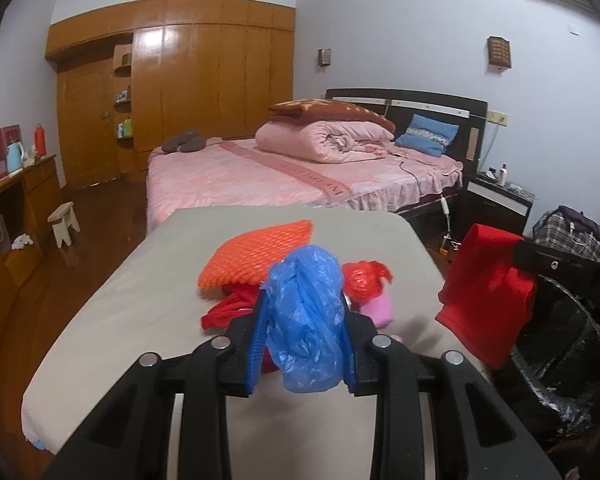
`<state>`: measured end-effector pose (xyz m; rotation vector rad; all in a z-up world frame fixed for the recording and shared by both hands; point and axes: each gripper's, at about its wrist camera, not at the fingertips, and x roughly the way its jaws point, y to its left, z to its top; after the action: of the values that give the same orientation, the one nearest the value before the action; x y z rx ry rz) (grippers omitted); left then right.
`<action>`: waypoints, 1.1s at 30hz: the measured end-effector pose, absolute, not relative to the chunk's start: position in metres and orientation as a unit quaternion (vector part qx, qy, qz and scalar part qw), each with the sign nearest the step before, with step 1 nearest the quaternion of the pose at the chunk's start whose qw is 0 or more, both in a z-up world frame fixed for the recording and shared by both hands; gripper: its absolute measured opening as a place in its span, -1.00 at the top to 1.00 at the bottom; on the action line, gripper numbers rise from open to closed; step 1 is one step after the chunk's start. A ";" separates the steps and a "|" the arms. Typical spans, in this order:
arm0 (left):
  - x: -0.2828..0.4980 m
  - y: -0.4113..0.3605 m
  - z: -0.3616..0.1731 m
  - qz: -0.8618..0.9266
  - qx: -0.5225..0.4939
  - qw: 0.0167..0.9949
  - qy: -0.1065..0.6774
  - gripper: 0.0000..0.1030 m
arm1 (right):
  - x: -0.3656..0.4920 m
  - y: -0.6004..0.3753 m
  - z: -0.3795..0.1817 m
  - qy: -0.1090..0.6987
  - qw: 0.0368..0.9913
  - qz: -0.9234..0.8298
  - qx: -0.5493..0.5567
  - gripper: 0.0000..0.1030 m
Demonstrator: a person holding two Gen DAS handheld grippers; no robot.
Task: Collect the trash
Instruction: 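Grasp the red glove with the right tool while the left tool holds the blue bag, then drop the red glove and blue bag into the bin with both tools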
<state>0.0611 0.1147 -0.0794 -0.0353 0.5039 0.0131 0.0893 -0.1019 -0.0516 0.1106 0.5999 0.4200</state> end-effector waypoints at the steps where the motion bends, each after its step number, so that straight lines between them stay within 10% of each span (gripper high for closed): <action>1: 0.061 0.111 -0.078 0.002 -0.015 0.969 0.248 0.40 | 0.088 -0.105 -0.051 0.291 0.933 0.202 0.055 0.94; 33: 0.081 -0.098 -0.056 -0.207 -0.002 0.950 0.234 0.40 | 0.050 -0.295 -0.069 0.279 0.956 0.003 0.092 0.91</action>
<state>0.0811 -0.0976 -0.0562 -0.0040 0.4768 -0.4211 0.0496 -0.2950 -0.0688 0.1862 0.5666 0.0065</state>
